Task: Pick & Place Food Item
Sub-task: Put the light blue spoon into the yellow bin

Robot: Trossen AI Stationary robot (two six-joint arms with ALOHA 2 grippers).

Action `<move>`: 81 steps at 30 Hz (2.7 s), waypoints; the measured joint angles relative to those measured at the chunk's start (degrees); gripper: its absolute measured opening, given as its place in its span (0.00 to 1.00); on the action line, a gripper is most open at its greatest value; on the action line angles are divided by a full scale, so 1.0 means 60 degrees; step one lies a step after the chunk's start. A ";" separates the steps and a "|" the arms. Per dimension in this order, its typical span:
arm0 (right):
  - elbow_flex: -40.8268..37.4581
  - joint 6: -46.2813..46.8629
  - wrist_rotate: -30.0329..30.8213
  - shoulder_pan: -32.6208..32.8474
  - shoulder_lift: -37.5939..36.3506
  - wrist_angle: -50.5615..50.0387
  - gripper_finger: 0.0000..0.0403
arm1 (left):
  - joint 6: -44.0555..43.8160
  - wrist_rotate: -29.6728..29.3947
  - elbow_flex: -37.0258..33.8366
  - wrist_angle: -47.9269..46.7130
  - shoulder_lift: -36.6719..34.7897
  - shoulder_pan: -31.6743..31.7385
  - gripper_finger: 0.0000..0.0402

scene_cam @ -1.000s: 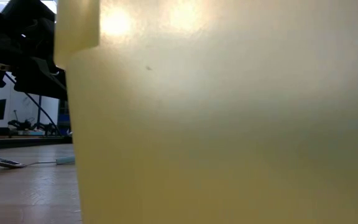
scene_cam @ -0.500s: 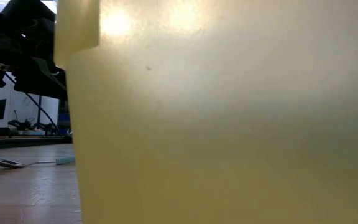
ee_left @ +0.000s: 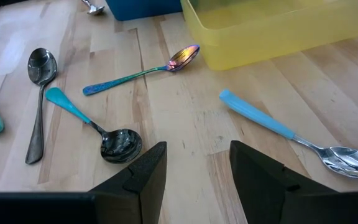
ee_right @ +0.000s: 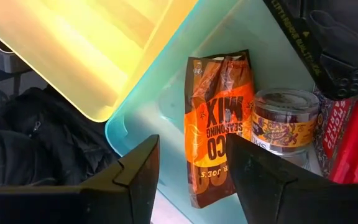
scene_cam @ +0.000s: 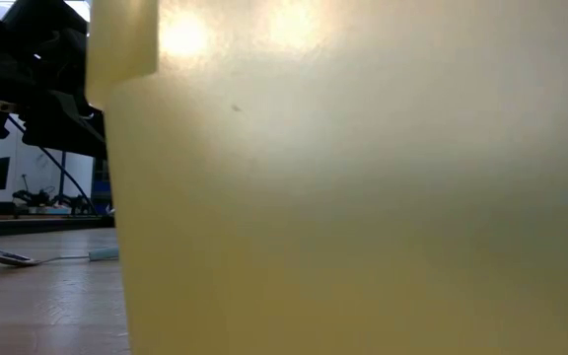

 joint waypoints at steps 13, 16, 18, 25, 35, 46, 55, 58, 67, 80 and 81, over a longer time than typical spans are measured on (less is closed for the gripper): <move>0.0000 -0.1825 0.1591 -0.0025 -0.0680 -0.0117 0.45 | 0.0000 -0.0001 0.0000 0.0001 0.0002 0.0000 0.43; 0.0000 -0.2573 0.2719 -0.0025 -0.1086 -0.0520 0.45 | 0.0000 0.0001 0.0000 0.0000 0.0004 0.0000 0.43; 0.0000 -0.3122 0.3664 -0.0025 -0.1371 -0.0826 0.45 | 0.0000 -0.0002 0.0000 0.0000 0.0004 0.0000 0.43; 0.0000 -0.5865 0.7944 -0.0142 -0.2121 -0.1667 0.45 | 0.0000 -0.0001 0.0000 0.0000 0.0004 0.0000 0.43; 0.0000 -0.9711 1.0362 -0.1738 -0.2608 -0.1683 0.45 | 0.0000 0.0001 0.0000 0.0000 0.0004 0.0000 0.43; -0.0022 -1.3779 0.7738 -0.5532 -0.2644 -0.0801 0.45 | 0.0000 0.0000 0.0000 0.0000 0.0004 0.0000 0.43; -0.0025 -1.8314 0.4742 -0.8186 -0.2617 0.1441 0.45 | 0.0000 0.0001 0.0000 0.0000 0.0004 0.0000 0.43; -0.0027 -1.9383 0.3766 -0.8861 -0.2432 0.1782 0.45 | 0.0000 0.0001 0.0000 0.0000 0.0004 0.0000 0.43; 0.0000 -2.0045 0.1581 -1.0834 -0.1381 0.2358 0.45 | 0.0000 0.0001 0.0000 0.0000 0.0000 0.0000 0.43; 0.0047 -2.0241 -0.0108 -1.2448 0.0860 0.3514 0.45 | 0.0000 0.0000 0.0000 0.0000 0.0000 0.0000 0.43; 0.0120 -2.0179 -0.0092 -1.2446 0.1039 0.3534 0.45 | 0.0000 0.0001 0.0000 0.0000 0.0000 0.0000 0.43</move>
